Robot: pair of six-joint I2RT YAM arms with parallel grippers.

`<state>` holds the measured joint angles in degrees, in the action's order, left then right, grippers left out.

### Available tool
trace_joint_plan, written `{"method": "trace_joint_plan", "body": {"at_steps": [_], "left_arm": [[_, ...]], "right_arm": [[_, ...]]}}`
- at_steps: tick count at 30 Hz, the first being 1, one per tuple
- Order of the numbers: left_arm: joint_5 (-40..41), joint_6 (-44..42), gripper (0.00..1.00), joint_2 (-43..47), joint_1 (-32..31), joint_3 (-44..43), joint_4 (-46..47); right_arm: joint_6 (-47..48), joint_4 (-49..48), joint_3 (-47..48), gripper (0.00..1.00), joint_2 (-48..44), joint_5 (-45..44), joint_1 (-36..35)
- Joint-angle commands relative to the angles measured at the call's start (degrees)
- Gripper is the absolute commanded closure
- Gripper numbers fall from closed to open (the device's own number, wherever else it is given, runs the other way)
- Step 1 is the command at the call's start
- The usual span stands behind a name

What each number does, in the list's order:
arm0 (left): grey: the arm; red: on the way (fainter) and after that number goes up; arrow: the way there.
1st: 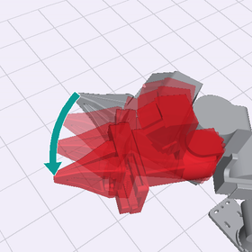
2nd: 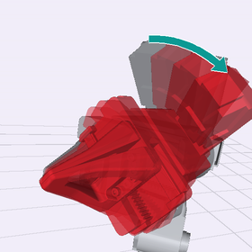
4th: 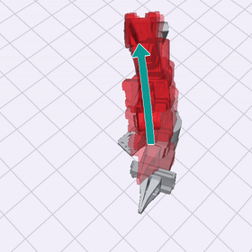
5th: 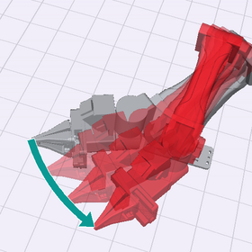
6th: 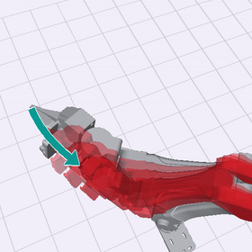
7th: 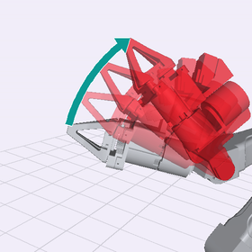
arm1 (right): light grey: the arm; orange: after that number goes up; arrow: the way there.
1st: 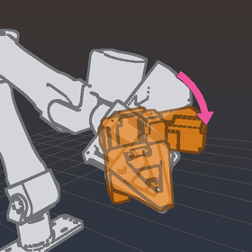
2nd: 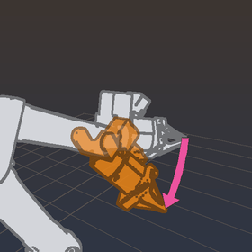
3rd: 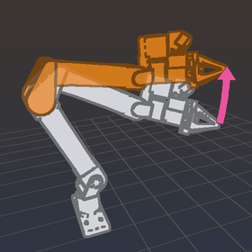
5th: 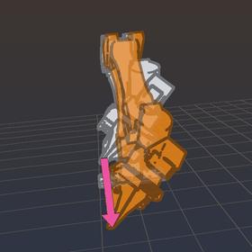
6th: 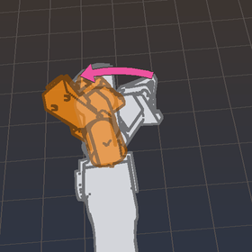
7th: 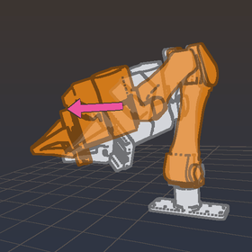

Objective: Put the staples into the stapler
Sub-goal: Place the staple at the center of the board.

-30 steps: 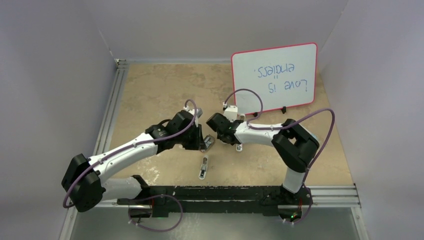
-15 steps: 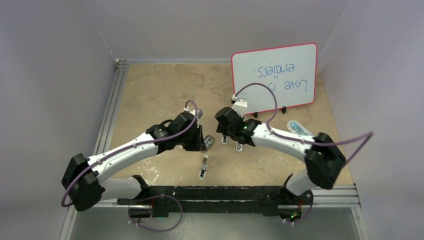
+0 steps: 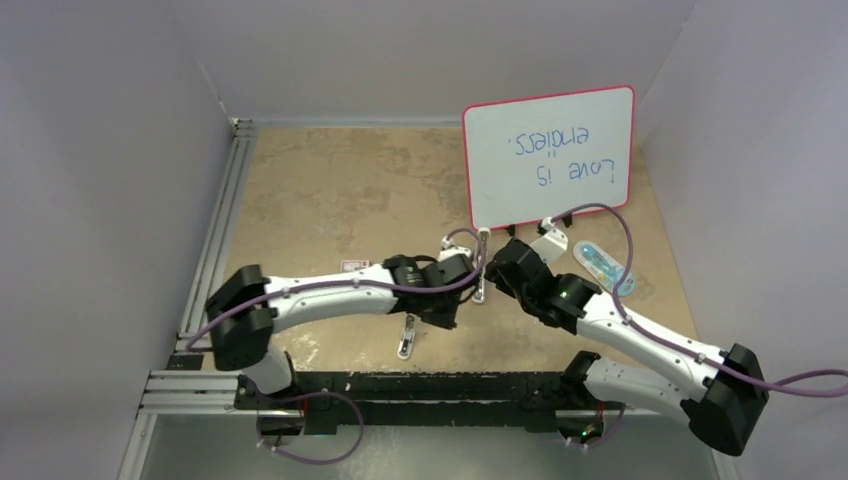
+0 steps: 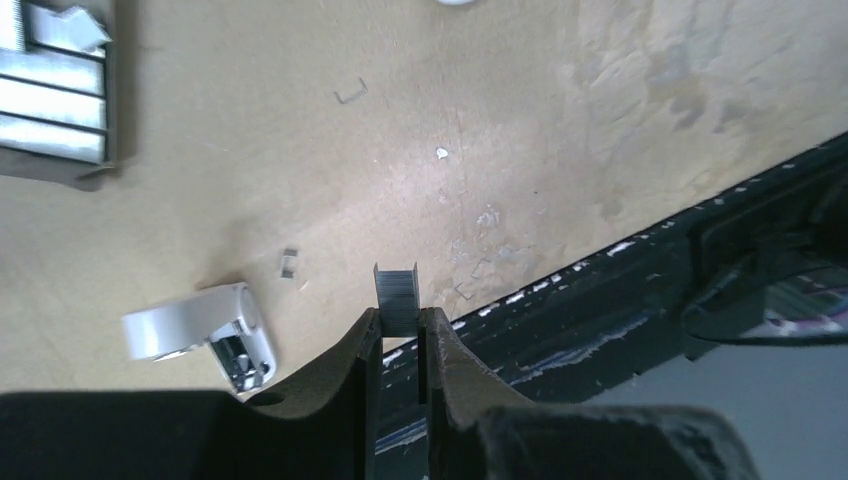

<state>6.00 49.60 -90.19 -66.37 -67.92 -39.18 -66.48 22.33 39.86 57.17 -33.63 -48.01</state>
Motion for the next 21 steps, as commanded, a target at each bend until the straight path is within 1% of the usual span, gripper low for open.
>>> {"method": "trace_joint_plan", "body": {"at_steps": [1,4,13,15,18,21], "left_arm": [[4.9,4.0,0.85,-7.8,-3.9,-5.1,-5.6],[3.9,5.0,0.85,-11.2,-4.5,-5.6,-4.3],[2.5,5.5,0.84,-16.1,-4.7,-4.3,-0.6],[1.5,5.1,0.8,-16.9,-4.7,-4.3,-0.1],[0.5,4.4,0.7,-16.9,-4.7,-4.2,0.4],[-0.3,3.9,0.65,-15.9,-4.7,-3.8,1.1]], "right_arm": [[-5.4,4.4,-1.7,0.49,-3.7,-3.0,0.5],[-6.5,5.9,-2.6,0.49,-5.7,-3.5,0.7],[-9.2,10.1,-3.0,0.49,-8.5,-5.5,0.9],[-9.2,11.0,-2.4,0.49,-8.7,-6.0,0.9],[-8.9,11.9,-1.2,0.49,-8.7,-6.1,0.9],[-7.9,12.0,0.2,0.49,-8.0,-5.1,0.9]]}}
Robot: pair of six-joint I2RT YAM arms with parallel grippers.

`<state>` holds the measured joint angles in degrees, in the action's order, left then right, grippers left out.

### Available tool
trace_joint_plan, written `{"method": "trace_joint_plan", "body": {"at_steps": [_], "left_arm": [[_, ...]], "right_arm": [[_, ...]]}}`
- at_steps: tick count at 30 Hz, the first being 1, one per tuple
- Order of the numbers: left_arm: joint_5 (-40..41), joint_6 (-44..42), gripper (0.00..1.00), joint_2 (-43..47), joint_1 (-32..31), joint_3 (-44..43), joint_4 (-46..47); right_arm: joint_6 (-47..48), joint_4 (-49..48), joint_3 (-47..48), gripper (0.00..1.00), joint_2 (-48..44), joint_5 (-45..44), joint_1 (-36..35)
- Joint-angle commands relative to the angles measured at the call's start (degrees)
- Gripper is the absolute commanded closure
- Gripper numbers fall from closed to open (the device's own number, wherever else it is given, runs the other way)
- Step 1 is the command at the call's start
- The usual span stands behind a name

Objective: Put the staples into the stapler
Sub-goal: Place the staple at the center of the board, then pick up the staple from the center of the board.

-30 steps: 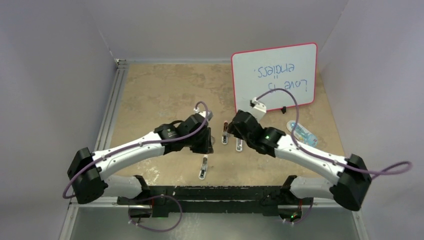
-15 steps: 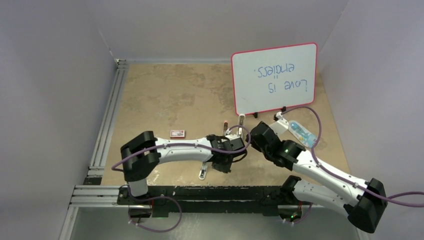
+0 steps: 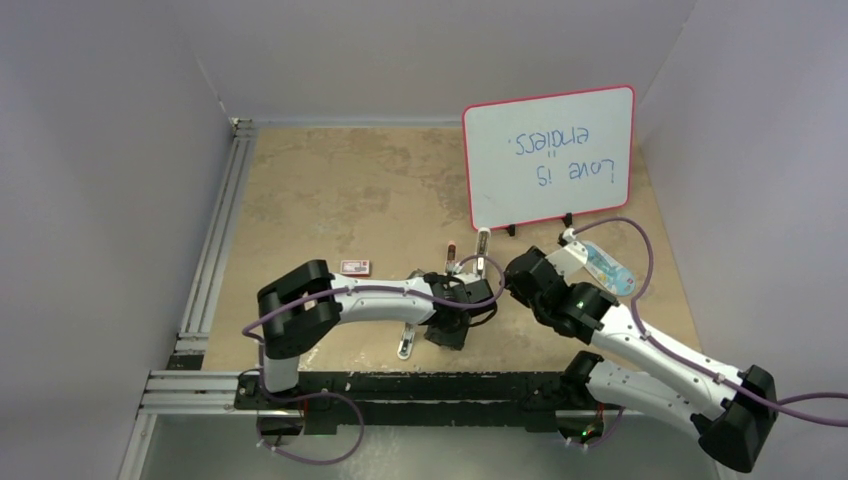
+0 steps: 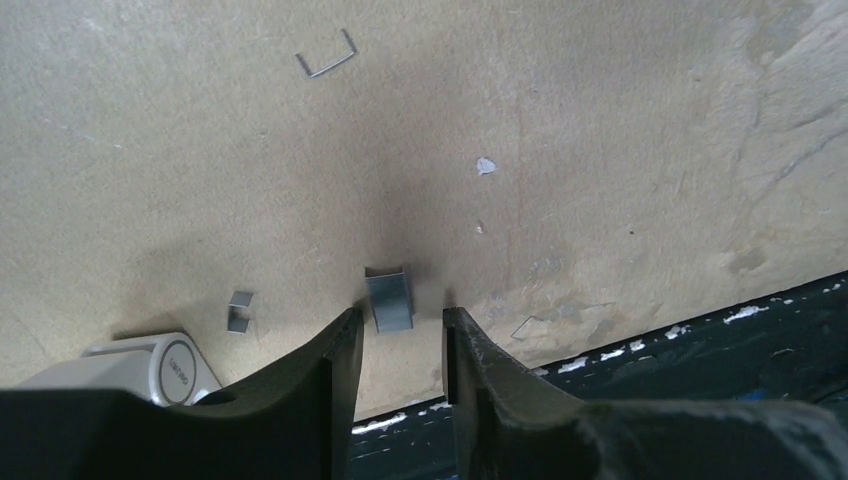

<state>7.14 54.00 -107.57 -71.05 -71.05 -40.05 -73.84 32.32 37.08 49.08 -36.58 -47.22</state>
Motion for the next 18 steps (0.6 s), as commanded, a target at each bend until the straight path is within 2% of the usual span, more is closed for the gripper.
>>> {"method": "trace_joint_plan", "body": {"at_steps": [1,6,10,13,18], "left_arm": [[-1.9,-0.6,0.64,2.0,-0.1,-0.4,2.4],[-1.4,-2.0,0.62,9.0,0.8,1.3,4.6],[0.2,-3.3,0.61,18.0,5.0,4.9,6.2],[4.2,-5.1,0.61,25.0,8.9,7.4,6.0],[11.6,-8.0,0.6,35.0,15.5,10.1,4.5]], "right_arm": [[-0.2,2.1,3.3,0.49,0.3,-1.3,0.1],[0.5,1.9,3.2,0.48,0.7,4.0,0.1],[4.0,-3.2,0.6,0.48,2.1,9.4,0.1],[4.4,-7.2,-0.7,0.48,7.0,15.2,-0.3],[-4.1,-7.6,2.7,0.45,17.1,15.6,-11.1]]}}
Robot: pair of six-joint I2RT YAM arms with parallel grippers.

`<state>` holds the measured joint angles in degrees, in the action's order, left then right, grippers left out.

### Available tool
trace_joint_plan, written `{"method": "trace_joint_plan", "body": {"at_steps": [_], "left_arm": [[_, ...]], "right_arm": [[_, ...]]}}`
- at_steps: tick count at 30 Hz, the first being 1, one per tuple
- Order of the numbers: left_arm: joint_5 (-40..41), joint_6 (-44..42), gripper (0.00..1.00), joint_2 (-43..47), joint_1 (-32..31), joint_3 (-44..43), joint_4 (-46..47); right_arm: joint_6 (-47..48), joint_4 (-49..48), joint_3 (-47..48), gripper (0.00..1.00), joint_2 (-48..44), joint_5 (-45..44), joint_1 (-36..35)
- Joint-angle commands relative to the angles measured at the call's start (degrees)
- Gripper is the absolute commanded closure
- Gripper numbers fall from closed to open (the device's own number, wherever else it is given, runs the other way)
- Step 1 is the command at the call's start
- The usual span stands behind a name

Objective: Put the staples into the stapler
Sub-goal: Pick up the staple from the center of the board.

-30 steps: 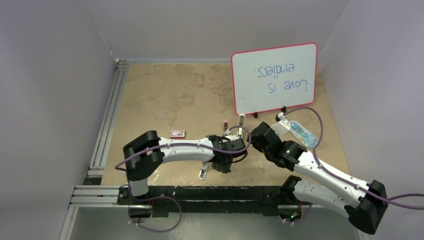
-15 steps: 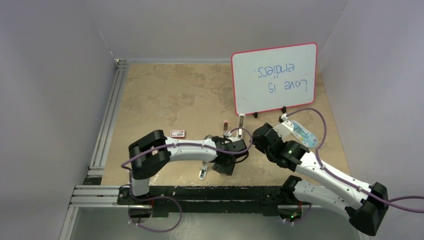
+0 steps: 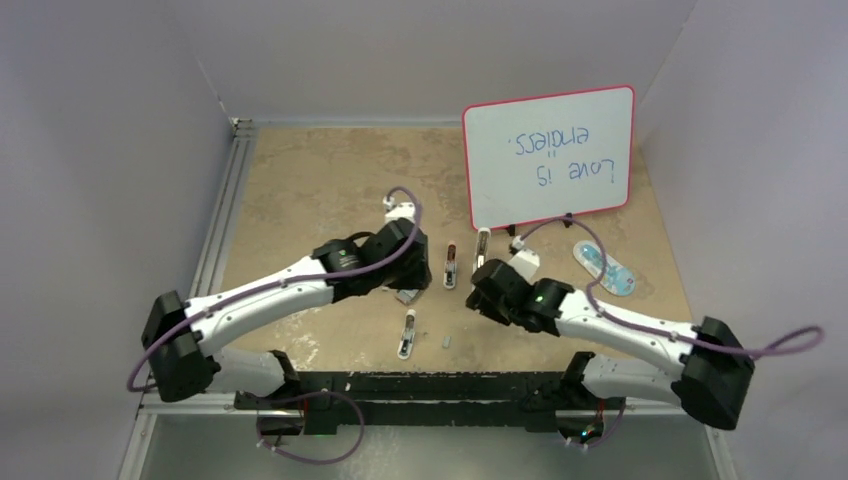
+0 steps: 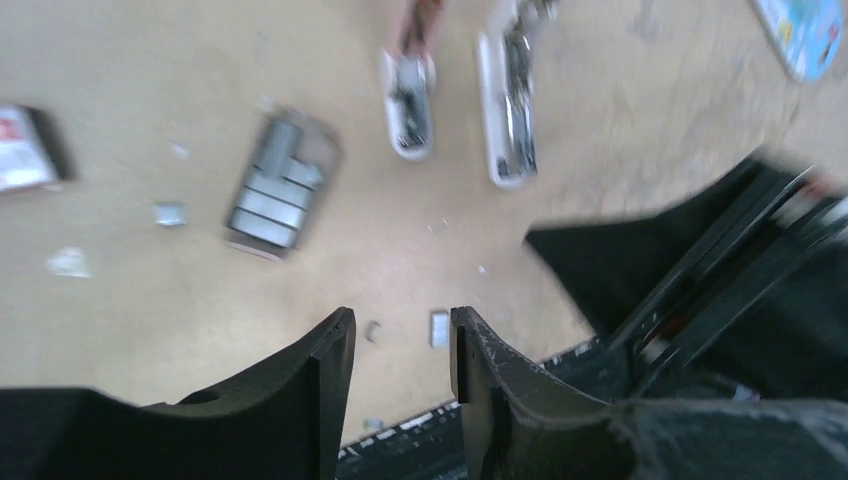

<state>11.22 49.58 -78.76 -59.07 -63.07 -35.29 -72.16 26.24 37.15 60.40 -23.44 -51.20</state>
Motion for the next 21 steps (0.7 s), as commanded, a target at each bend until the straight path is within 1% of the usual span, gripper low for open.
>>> {"method": "trace_joint_plan", "body": {"at_steps": [1,5,9,13,17,19,21], "left_arm": [[9.0,-4.0,0.6,7.9,4.3,2.6,-0.3],[13.9,-4.5,0.6,13.8,5.7,5.7,-0.2],[16.7,-5.2,0.6,16.7,6.3,8.5,0.6],[17.7,-5.3,0.6,17.7,6.4,9.3,0.7],[18.0,-5.1,0.6,17.9,6.4,9.6,0.9],[17.6,-5.2,0.6,17.8,6.4,9.8,1.1],[17.9,-5.1,0.6,17.8,6.4,9.9,1.0]], "right_arm": [[-7.3,-0.9,3.8,0.44,8.2,2.6,-8.9],[-11.1,1.2,8.3,0.41,16.8,3.0,-13.9],[-12.8,4.7,12.7,0.43,23.0,2.5,-15.6],[-12.7,5.8,15.7,0.5,27.1,2.7,-16.2],[-12.7,9.2,17.7,0.57,29.6,3.0,-17.0],[-13.2,11.2,18.5,0.58,30.0,2.6,-17.5],[-13.3,12.2,18.7,0.56,30.1,2.4,-17.7]]}}
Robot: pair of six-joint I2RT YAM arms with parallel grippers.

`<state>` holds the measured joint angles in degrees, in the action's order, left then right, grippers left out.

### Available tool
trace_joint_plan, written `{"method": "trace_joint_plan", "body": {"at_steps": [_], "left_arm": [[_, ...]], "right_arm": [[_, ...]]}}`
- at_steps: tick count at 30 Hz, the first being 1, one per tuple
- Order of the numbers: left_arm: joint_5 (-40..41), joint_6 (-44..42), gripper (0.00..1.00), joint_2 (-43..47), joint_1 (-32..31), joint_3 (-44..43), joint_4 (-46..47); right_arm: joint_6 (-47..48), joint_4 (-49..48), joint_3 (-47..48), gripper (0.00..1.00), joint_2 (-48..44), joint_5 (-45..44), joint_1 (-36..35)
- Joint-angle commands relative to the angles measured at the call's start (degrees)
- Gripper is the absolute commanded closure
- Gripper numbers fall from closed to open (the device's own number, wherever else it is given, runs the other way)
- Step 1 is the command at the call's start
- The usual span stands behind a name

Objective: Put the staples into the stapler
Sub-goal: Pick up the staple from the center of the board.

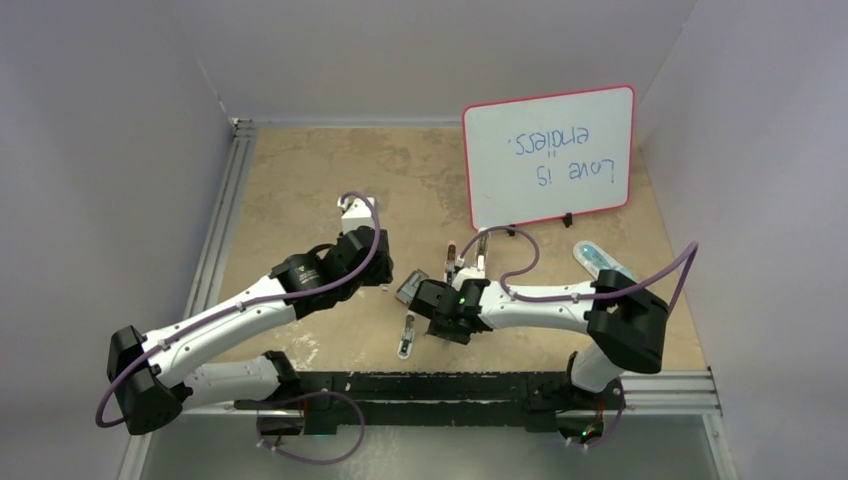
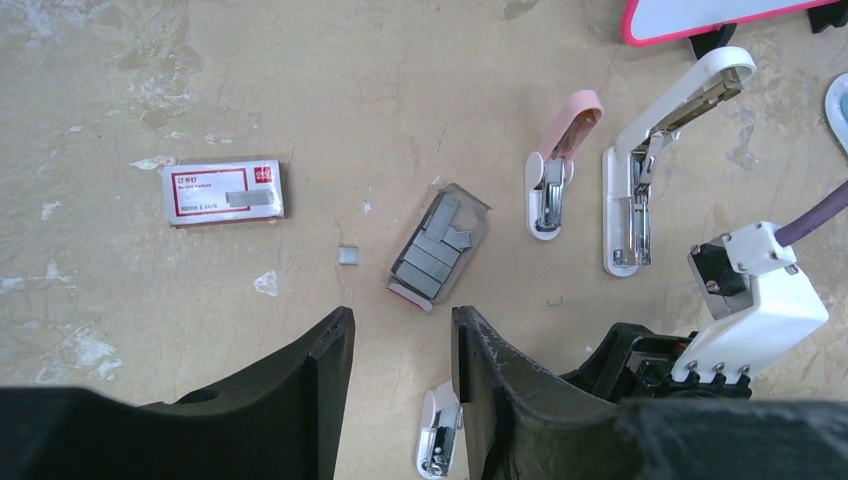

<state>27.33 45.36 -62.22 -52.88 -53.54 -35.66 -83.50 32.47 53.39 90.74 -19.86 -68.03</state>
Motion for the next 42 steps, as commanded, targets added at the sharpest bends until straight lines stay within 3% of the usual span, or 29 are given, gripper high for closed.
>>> {"method": "trace_joint_plan", "body": {"at_steps": [1,11,27,33,37,42], "left_arm": [[2.0,-0.7,0.6,1.3,0.2,0.3,1.2],[2.1,-0.8,0.6,1.7,0.2,0.4,1.3],[1.9,-1.1,0.61,0.9,0.2,0.2,1.2],[1.8,-1.0,0.61,0.4,0.2,-0.2,0.5],[0.3,-1.1,0.6,0.2,0.9,-0.4,0.3],[-6.2,-1.6,0.6,0.5,5.8,0.3,0.4]], "right_arm": [[-2.0,5.9,2.4,0.55,-0.1,-1.2,-0.9],[-1.2,3.9,1.1,0.59,2.0,-0.4,-1.0],[-0.4,4.0,1.1,0.83,3.7,-1.4,-1.0],[0.5,6.8,4.1,0.83,1.7,-7.6,-0.3],[4.6,6.2,6.4,0.83,0.4,-12.7,3.4],[16.9,-2.1,7.5,0.82,-1.4,-17.9,9.9]]}}
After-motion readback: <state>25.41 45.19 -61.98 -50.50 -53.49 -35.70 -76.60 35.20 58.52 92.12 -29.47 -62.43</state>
